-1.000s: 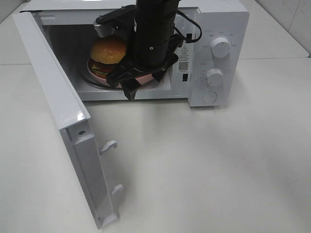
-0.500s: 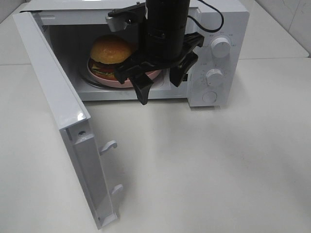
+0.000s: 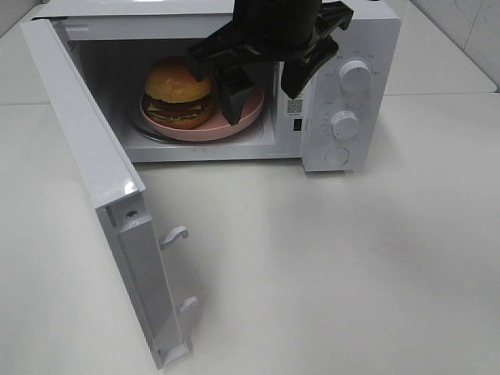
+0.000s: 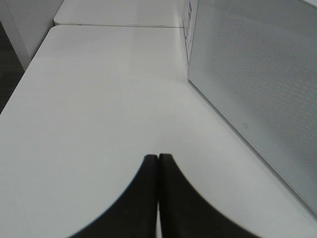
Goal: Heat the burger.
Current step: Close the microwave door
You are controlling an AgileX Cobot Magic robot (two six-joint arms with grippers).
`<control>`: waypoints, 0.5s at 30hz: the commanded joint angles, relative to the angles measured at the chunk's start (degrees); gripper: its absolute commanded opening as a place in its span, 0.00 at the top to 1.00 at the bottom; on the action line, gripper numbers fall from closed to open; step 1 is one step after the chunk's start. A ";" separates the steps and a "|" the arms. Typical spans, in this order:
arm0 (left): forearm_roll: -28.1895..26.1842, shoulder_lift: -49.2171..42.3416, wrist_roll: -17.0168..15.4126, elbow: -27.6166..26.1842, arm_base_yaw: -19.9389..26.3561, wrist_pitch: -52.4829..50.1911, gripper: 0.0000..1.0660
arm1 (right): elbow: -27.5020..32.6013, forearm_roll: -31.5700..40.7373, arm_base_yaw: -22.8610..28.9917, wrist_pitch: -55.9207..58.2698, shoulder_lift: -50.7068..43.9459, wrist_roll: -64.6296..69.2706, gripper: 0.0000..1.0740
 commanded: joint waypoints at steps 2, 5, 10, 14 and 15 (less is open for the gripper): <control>-0.29 -1.15 0.00 0.11 0.06 -0.74 1.00 | 0.17 -1.32 -0.34 1.72 -2.18 0.80 0.32; -0.29 -1.15 0.00 0.11 0.06 -0.74 1.00 | 0.17 -1.32 -2.29 1.78 -4.18 1.66 0.32; -0.29 -1.15 0.00 0.11 0.06 -0.74 1.00 | 0.17 -0.17 -6.19 1.78 -6.42 3.04 0.32; -0.29 -1.15 0.00 0.11 0.06 -0.74 1.00 | 0.17 1.49 -10.89 1.78 -9.97 3.67 0.32; -0.29 -1.15 0.00 0.11 0.06 -0.74 1.00 | 0.17 1.49 -10.89 1.78 -9.97 3.67 0.32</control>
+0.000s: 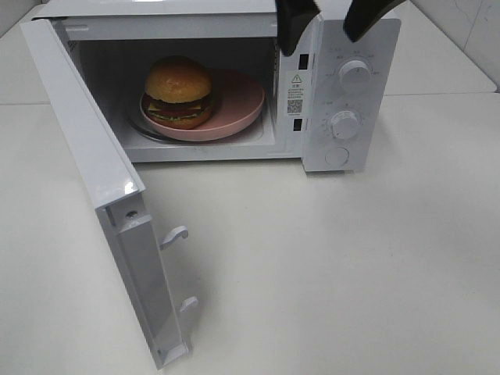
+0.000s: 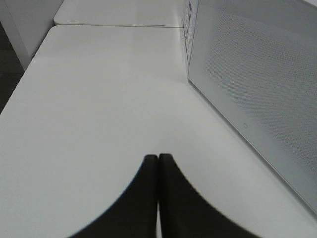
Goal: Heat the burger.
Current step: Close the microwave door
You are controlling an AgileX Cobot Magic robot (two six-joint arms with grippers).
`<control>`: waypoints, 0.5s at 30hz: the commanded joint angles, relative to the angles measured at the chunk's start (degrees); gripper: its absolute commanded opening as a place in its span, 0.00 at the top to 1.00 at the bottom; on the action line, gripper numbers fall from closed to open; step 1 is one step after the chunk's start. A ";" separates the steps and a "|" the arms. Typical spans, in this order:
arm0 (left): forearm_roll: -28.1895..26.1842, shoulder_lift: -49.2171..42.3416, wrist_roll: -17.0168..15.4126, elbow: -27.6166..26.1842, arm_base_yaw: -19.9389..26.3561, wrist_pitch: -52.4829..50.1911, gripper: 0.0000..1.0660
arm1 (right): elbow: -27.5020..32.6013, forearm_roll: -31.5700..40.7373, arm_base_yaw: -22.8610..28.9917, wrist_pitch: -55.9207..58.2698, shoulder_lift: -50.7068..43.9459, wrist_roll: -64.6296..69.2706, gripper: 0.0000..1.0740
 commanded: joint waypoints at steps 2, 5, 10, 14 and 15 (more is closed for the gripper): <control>-0.29 -1.15 0.00 0.11 0.06 -0.74 1.00 | 0.17 1.09 -4.24 1.66 -4.41 0.86 0.32; -0.29 -1.15 0.00 0.11 0.06 -0.74 1.00 | 0.34 1.09 -6.02 1.66 -5.96 0.92 0.32; -0.34 -1.15 0.00 0.11 0.06 -0.74 1.00 | 6.70 -0.23 -11.97 1.60 -11.52 0.97 0.32; -0.40 -1.15 0.00 0.11 0.06 -0.74 1.00 | 11.75 -1.95 -15.36 1.55 -14.95 2.64 0.32; -0.40 -1.15 0.00 0.11 0.06 -0.74 1.00 | 15.01 -2.41 -17.42 1.55 -16.90 3.50 0.32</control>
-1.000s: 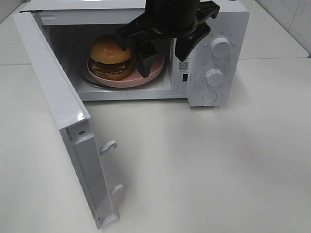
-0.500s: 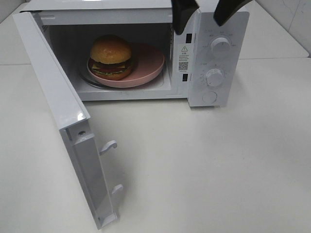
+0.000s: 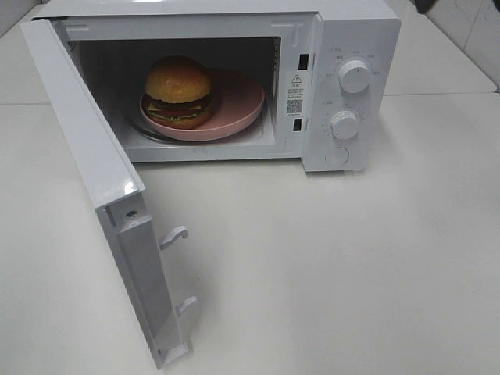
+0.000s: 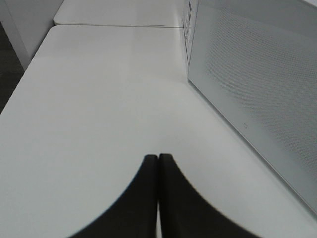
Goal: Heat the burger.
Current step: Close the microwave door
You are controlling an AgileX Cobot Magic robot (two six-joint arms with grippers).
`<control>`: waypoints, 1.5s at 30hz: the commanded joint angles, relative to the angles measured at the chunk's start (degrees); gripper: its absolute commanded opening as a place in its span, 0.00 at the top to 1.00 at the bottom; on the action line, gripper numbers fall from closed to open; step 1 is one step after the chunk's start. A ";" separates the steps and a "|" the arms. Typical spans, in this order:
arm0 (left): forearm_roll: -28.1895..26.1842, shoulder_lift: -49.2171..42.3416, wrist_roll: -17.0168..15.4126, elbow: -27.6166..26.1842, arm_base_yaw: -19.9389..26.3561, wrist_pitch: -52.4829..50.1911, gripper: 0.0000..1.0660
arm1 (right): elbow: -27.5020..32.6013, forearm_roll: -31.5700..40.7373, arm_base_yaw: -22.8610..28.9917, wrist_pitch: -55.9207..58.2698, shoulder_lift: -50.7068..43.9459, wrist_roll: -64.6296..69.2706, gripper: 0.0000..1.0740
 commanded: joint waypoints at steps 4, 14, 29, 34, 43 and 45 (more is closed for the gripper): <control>-0.40 -1.15 0.00 0.11 0.06 -0.74 1.00 | 8.54 -1.26 -5.16 1.60 -6.02 1.72 0.32; -0.46 -1.15 0.00 0.11 0.06 -0.74 1.00 | 25.84 -1.03 -6.07 1.55 -19.65 2.46 0.32; -4.01 -1.15 0.00 0.11 0.06 -0.86 1.00 | 55.46 -1.03 -6.07 -2.18 -45.44 -0.74 0.32; -5.90 -1.15 0.00 0.17 0.06 -1.03 1.00 | 59.93 -0.40 -6.07 -3.61 -52.60 -2.01 0.32; -6.02 -1.15 0.23 0.17 0.06 -1.09 1.00 | 61.76 0.92 -6.07 -9.51 -70.99 -5.50 0.32; -6.02 -1.15 0.46 0.17 0.06 -1.09 1.00 | 62.05 0.97 -6.07 -9.85 -72.48 -5.67 0.32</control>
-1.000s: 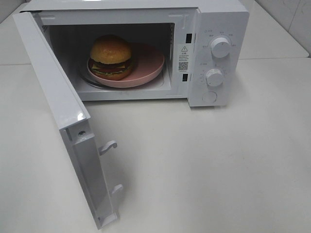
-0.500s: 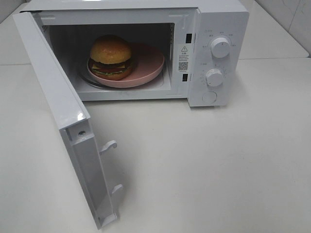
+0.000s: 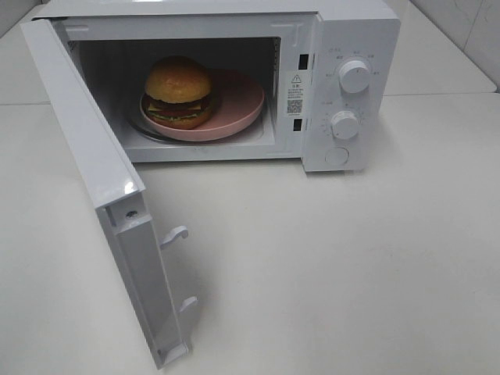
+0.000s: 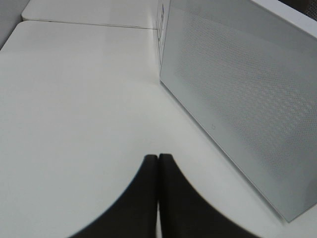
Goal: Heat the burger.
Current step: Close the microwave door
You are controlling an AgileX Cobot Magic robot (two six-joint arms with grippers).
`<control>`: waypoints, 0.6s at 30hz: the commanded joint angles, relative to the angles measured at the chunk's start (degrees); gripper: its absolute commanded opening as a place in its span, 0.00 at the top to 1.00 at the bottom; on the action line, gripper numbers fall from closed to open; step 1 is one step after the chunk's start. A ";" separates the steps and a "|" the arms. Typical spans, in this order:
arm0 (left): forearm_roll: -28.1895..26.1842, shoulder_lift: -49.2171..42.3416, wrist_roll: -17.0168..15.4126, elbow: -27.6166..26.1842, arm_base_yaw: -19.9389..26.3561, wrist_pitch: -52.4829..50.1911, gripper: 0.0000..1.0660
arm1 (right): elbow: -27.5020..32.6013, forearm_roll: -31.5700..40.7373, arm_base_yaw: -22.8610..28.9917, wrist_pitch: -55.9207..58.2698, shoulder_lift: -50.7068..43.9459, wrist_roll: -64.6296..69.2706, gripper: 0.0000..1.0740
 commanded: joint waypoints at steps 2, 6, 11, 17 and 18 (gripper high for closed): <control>-0.23 -1.15 3.72 0.17 0.06 -0.63 1.00 | 1.78 1.20 -0.34 -3.27 -11.06 -2.64 0.32; -0.63 -1.15 4.76 0.17 0.06 -0.63 1.00 | 1.78 2.23 -0.34 -3.38 -15.24 -3.72 0.32; -0.63 -1.15 4.76 0.17 0.06 -0.63 1.00 | 1.83 2.58 -0.34 -3.55 -19.71 -4.13 0.32; -1.03 -1.15 4.76 -0.06 0.06 -0.86 1.00 | 1.83 2.52 -0.34 -3.61 -19.71 -4.13 0.32; -1.03 -1.15 4.76 -0.06 0.06 -0.86 1.00 | 1.83 2.52 -0.34 -3.61 -19.71 -4.13 0.32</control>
